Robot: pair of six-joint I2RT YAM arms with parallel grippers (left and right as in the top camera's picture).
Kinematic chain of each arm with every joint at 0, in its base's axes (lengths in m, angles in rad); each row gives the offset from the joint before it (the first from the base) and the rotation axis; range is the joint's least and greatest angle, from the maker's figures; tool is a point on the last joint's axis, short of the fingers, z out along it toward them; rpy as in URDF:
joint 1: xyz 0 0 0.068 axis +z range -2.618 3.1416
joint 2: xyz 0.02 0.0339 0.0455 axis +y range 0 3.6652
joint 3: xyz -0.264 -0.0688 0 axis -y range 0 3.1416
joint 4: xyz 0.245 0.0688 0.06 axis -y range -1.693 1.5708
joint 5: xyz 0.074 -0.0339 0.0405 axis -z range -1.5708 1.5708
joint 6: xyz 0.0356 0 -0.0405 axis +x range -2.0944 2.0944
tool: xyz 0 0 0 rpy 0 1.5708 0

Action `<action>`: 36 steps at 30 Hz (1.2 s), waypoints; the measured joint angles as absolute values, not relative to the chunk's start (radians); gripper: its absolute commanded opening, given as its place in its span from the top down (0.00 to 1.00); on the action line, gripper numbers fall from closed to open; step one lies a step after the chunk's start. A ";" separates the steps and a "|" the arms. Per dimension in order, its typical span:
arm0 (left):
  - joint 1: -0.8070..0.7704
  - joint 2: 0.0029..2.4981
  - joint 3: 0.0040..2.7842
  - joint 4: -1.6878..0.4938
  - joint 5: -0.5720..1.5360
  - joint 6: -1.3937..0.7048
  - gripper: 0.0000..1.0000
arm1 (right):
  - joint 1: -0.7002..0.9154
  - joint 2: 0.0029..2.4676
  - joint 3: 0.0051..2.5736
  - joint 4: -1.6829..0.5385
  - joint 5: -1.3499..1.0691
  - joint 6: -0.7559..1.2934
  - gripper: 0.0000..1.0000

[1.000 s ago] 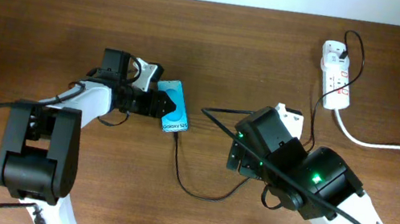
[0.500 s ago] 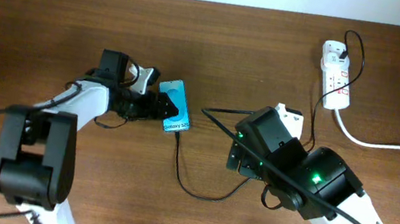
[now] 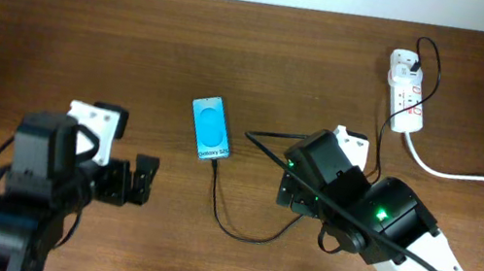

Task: Plug charger to phone and switch on socket
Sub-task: 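Open the left gripper and retract it toward the front left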

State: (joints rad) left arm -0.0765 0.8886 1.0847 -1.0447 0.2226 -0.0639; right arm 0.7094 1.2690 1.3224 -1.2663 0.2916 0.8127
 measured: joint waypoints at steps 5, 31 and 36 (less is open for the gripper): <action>-0.076 0.690 1.084 -1.142 0.129 -0.063 0.00 | 0.709 1.269 1.322 -1.272 0.299 0.812 0.02; -0.076 0.010 1.144 -1.168 -0.023 -0.064 0.01 | 0.709 1.269 1.322 -1.295 0.307 0.813 0.02; -0.086 0.010 1.145 -1.141 -0.065 -0.068 0.00 | 0.709 1.269 1.322 -1.294 0.307 0.813 0.02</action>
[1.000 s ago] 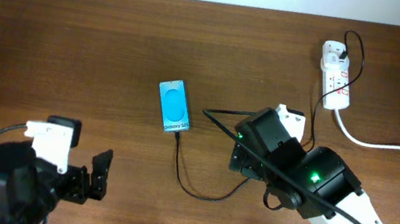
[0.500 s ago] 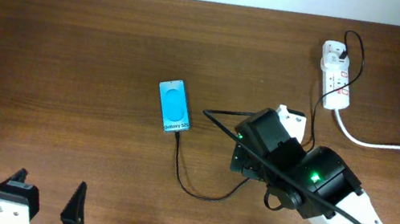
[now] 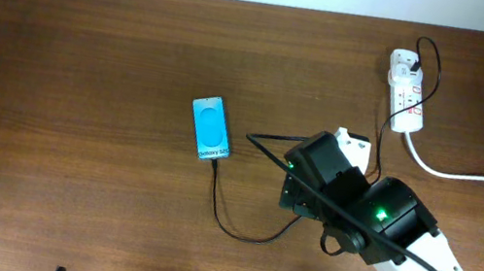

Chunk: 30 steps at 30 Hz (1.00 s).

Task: Plug charger to phone and switch on socket
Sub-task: 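Open the left gripper and retract it toward the front left, then move the right gripper to the white power strip at back right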

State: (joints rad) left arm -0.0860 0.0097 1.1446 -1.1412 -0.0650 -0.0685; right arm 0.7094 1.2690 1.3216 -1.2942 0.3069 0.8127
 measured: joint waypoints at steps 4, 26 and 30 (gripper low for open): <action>-0.086 0.010 1.147 -0.974 -0.069 -0.069 0.00 | 0.709 1.269 1.322 -1.294 0.307 0.813 0.02; -0.086 0.009 0.295 -0.246 -0.080 -0.129 0.01 | 0.709 1.269 1.324 -1.349 0.311 0.813 0.02; -0.086 0.008 0.268 -0.282 -0.080 -0.129 0.01 | 0.709 1.224 1.395 -1.406 0.311 0.813 0.02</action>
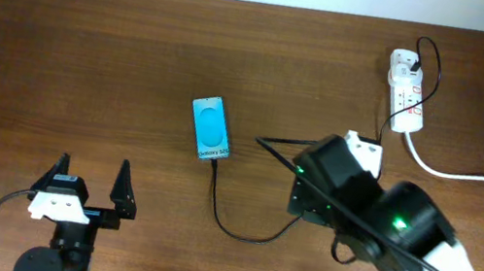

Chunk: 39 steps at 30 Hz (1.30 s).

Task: Plug charger to phone and switch on socket
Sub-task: 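Move the right gripper to the white power strip at back right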

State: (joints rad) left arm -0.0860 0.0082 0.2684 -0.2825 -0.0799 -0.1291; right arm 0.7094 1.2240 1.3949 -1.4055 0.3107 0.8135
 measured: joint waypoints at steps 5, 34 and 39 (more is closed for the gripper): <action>-0.086 0.009 0.263 -0.419 -0.080 -0.129 0.01 | 0.709 0.978 1.433 -1.516 0.360 0.913 0.02; -0.086 0.010 0.260 -0.633 -0.081 -0.130 0.01 | 0.362 1.291 2.024 -1.581 0.656 0.868 0.18; -0.088 0.010 0.260 -0.629 -0.083 -0.130 0.01 | -0.161 1.467 2.043 -1.532 0.285 0.659 0.50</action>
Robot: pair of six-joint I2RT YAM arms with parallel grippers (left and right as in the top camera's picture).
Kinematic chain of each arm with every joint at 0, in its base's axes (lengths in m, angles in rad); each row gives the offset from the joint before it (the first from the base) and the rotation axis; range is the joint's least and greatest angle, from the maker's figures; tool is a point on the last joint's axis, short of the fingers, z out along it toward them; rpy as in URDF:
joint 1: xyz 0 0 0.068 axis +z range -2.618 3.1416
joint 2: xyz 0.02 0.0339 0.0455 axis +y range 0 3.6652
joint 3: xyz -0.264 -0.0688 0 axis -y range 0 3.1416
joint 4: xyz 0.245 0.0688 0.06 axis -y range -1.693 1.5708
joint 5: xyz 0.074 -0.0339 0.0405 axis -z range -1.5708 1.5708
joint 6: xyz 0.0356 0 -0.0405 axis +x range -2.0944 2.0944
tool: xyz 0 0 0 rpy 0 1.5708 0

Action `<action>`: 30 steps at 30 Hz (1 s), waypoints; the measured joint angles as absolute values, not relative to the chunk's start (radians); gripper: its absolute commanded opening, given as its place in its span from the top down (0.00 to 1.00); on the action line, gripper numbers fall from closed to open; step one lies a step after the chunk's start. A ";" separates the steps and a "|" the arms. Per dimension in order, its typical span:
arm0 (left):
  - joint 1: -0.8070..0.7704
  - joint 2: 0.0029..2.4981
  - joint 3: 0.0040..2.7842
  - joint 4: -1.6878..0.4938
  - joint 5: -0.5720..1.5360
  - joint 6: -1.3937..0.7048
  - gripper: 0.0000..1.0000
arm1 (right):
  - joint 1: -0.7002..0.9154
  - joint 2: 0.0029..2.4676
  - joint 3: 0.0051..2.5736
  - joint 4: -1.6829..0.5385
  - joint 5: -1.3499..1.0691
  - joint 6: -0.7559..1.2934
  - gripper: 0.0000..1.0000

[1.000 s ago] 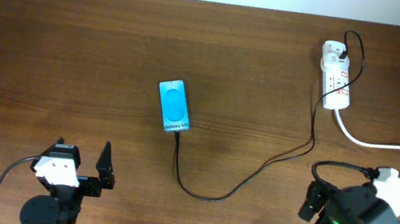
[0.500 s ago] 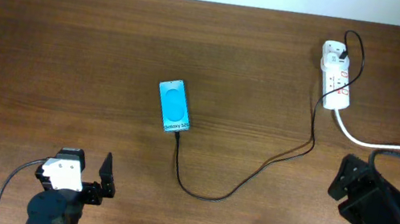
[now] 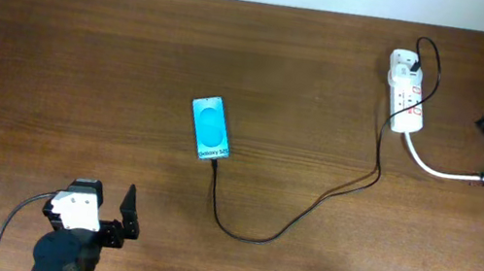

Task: Plug charger to phone and switch on socket
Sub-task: 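Move the right gripper to the white power strip at back right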

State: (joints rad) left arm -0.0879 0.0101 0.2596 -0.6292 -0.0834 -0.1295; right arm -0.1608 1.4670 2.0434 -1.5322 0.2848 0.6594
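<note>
The blue phone point(image 3: 210, 129) lies flat in the middle of the table. A thin black charger cable point(image 3: 245, 237) ends at the phone's near end, loops toward the front and runs up to the white socket strip point(image 3: 404, 96) at the back right. My left gripper point(image 3: 106, 214) sits at the front left, far from the phone, with one dark finger point(image 3: 128, 209) standing clear of its white mount; it looks open and empty. Only a dark part of my right arm shows, at the right edge beside the strip, and its fingers cannot be made out.
A thick white lead point(image 3: 457, 175) runs from the socket strip to the right edge, passing under the right arm. The brown wooden table point(image 3: 68, 57) ends at a pale wall along the back.
My right arm was over the cable, right of the phone, and is now at the far right edge next to the socket strip. The cable lies uncovered. My left gripper has turned slightly.
At first my left gripper was at the left, pointing toward the phone, and my right arm hung over the cable beside the phone. The left arm was then out of view, then showed open at the front edge. The right arm now stands by the strip.
</note>
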 measured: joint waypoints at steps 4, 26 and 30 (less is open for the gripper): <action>-0.089 0.010 0.260 -0.629 -0.083 -0.130 0.01 | -0.353 1.581 2.044 -1.531 0.015 0.610 0.68; -0.089 0.010 0.260 -0.633 -0.083 -0.132 0.01 | -0.501 1.825 2.046 -1.540 -0.516 0.632 0.96; -0.089 0.011 0.260 -0.633 -0.083 -0.132 0.01 | -0.601 1.938 2.046 -1.392 -0.530 0.633 0.96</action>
